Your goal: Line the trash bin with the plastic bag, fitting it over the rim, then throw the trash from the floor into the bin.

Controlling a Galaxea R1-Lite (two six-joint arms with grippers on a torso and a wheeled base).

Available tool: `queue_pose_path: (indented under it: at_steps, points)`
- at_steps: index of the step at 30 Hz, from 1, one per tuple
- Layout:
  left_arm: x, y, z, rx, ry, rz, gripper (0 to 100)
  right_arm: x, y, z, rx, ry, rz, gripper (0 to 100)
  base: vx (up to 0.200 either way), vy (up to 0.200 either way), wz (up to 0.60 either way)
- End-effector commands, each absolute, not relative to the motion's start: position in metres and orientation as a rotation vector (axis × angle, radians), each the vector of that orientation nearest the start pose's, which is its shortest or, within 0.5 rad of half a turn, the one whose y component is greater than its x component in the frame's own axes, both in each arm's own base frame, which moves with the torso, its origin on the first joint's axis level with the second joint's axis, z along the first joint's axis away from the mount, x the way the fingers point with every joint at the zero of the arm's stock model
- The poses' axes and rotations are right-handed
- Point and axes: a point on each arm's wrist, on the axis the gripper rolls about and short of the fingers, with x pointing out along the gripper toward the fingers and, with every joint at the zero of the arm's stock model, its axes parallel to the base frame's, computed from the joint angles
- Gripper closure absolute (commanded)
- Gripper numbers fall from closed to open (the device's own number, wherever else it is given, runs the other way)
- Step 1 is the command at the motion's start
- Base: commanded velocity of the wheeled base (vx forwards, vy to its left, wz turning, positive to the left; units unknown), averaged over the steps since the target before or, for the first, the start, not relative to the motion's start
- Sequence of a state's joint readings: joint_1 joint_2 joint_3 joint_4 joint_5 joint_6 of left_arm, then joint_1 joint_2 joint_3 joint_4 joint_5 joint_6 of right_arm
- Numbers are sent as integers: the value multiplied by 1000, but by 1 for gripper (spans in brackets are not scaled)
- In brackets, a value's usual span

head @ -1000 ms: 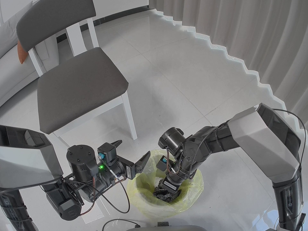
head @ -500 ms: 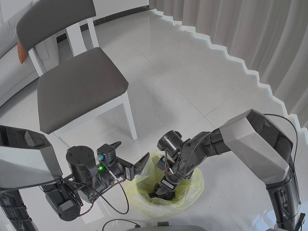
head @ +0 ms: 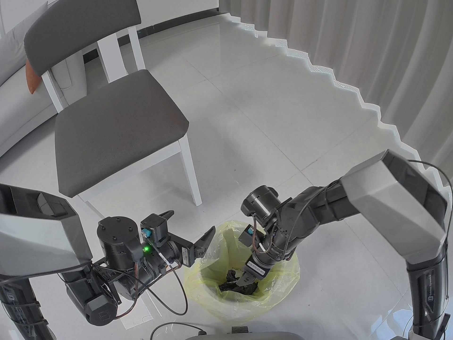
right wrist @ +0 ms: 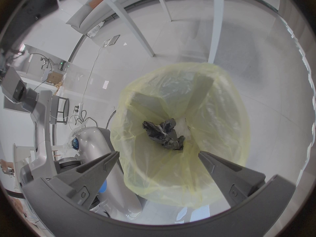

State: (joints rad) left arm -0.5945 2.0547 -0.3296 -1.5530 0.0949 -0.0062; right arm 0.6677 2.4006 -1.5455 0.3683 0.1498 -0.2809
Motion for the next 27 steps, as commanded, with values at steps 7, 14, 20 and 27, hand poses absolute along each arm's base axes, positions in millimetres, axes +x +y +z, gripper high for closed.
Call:
queue_pose_path:
  at_steps: [7,14,20,27]
  points:
    - [241,-162,44,75,224,-471,0,328,166,77,-412,1065,735,0,0,0,0]
    - [235,-162,47,77,223,-483,0,345,120,28,-353,1042,660,0,0,0,0]
    - [233,-163,49,81,214,-490,0,359,114,-1,-348,1026,637,0,0,0,0]
    - [232,-163,50,81,213,-491,0,372,119,-18,-373,1034,644,0,0,0,0]
